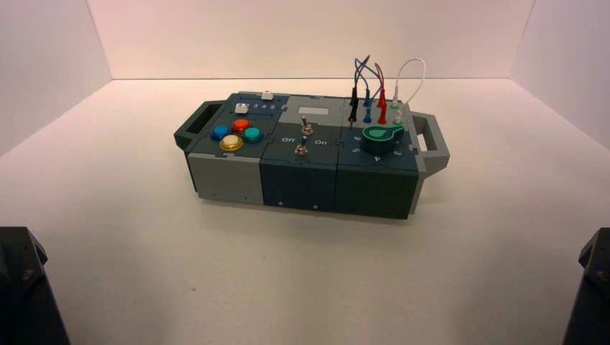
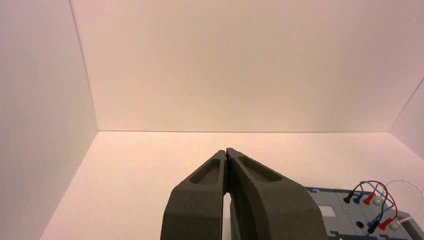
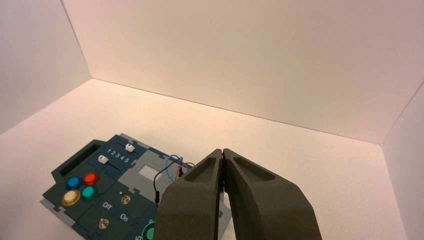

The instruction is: Move the box away.

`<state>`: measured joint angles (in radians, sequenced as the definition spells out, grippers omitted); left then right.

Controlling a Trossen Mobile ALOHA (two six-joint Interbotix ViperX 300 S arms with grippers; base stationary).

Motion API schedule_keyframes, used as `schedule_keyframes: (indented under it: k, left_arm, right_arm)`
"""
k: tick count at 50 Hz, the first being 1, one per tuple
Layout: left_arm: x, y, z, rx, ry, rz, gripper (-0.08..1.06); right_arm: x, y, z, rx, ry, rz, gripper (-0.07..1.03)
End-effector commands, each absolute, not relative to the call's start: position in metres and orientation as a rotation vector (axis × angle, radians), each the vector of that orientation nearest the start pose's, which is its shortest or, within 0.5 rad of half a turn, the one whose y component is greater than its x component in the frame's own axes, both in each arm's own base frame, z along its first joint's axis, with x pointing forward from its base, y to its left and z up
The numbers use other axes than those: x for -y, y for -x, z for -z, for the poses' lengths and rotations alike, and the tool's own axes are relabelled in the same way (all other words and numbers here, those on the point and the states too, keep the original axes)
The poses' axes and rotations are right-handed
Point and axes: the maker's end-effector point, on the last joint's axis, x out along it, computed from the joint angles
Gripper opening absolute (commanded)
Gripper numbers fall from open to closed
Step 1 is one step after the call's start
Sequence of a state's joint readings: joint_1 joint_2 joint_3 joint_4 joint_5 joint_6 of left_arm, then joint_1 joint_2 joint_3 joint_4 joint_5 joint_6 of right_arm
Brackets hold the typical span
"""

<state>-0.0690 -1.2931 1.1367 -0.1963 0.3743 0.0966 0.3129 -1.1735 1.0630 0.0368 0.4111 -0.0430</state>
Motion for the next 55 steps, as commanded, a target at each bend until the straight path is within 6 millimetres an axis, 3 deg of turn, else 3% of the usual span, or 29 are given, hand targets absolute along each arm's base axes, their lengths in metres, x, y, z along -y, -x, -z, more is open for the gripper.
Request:
schedule_keyframes:
  k: [1, 18, 30, 39, 40, 44, 55]
  left_arm:
    - [0.026, -0.196, -0.283, -0.204, 0.09, 0.127, -0.03]
    - [0.026, -0.197, -0.281, -0.214, 0.083, 0.128, -0.03]
    - [0.041, -0.212, -0.254, -0.401, 0.072, 0.19, -0.03]
    - [0.09, -0.213, -0.221, -0.647, 0.018, 0.383, -0.03]
    - [0.103, -0.21, -0.209, -0.731, 0.012, 0.427, -0.03]
    - [0.122, -0.203, -0.189, -0.861, -0.01, 0.491, -0.03]
    - [0.149, -0.199, -0.154, -1.062, -0.054, 0.55, -0.03]
  right_arm:
    - [-0.068, -0.204, -0.284, -0.289, 0.046, -0.324, -0.02]
    - [-0.069, -0.206, -0.282, -0.299, 0.041, -0.325, -0.02]
    - [-0.081, -0.22, -0.252, -0.491, 0.018, -0.346, -0.02]
    - [-0.106, -0.22, -0.213, -0.747, 0.003, -0.416, -0.02]
    - [-0.114, -0.217, -0.202, -0.803, -0.001, -0.439, -0.02]
    - [-0.128, -0.212, -0.184, -0.897, -0.012, -0.479, -0.02]
    - [-0.153, -0.202, -0.152, -1.059, -0.062, -0.527, -0.02]
